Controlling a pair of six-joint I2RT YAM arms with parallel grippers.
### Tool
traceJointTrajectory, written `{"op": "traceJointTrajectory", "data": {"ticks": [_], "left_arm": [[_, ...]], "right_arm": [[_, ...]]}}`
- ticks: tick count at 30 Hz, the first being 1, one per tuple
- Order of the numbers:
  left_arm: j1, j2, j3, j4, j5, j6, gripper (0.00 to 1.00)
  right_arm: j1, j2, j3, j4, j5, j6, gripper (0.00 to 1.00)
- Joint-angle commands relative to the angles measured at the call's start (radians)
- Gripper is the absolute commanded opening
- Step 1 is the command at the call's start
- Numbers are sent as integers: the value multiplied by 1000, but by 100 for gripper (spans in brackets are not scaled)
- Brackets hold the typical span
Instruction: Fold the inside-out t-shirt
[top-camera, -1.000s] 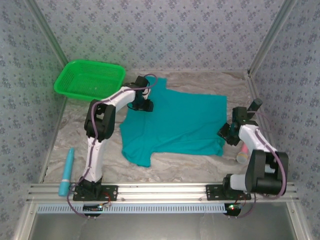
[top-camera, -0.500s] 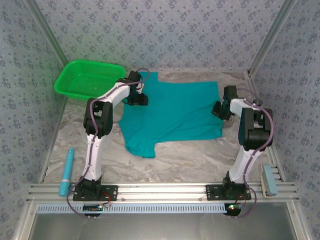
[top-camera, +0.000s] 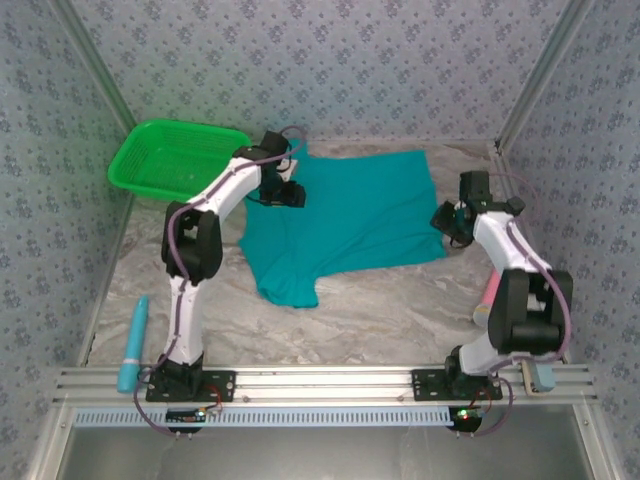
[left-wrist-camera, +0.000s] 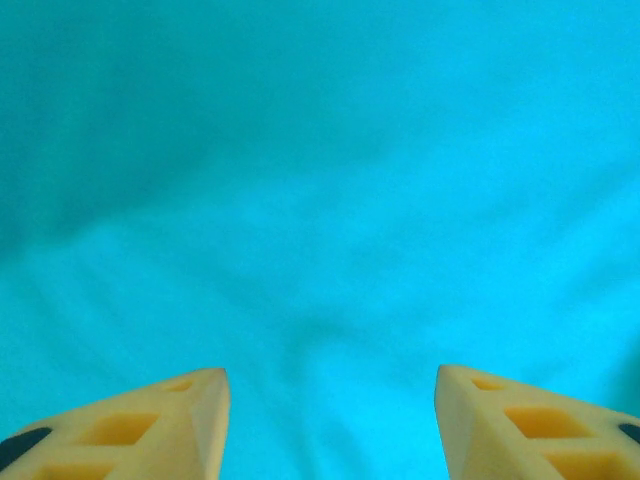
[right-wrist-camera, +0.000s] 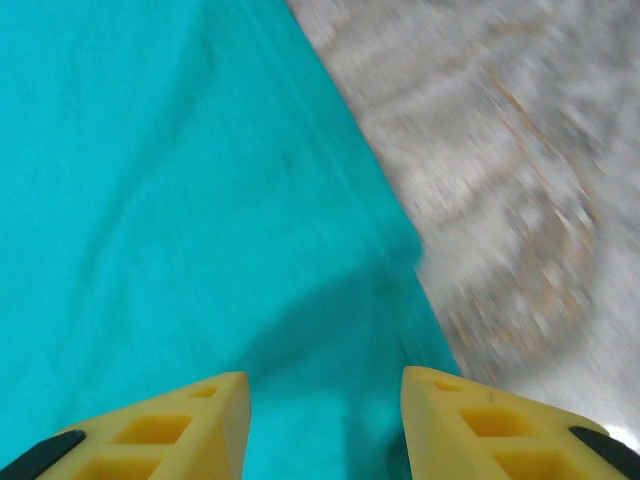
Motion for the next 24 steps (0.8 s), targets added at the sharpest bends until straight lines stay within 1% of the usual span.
{"op": "traceJointTrajectory", "data": {"ticks": [1, 5, 9, 11, 14, 16, 19, 22, 24], "left_arm": [[-45, -119, -139, 20, 77, -3, 57], [-49, -184, -354, 126, 60, -70, 57], [-60, -295, -536, 178, 97, -116, 57], [-87, -379, -628, 176, 128, -119, 57], [-139, -482, -757, 180, 132, -129, 58], [-152, -522, -829, 187, 124, -144, 58], [-137, -553, -912, 203, 108, -178, 58], [-143, -595, -968, 242, 129, -215, 58], [-163, -623, -997, 254, 159, -239, 57]], "right_arm": [[32, -42, -93, -73, 30, -28, 44], [40, -24, -120, -27, 25, -30, 42], [37, 18, -110, 6, -3, -46, 36], [36, 25, -104, 16, 26, -60, 26], [30, 36, -83, -2, 92, -72, 15], [26, 30, -79, -44, 149, -44, 0], [18, -2, -110, -127, 226, 23, 0], [8, -32, -153, -136, 161, 28, 0], [8, -45, -156, -141, 119, 12, 0]]}}
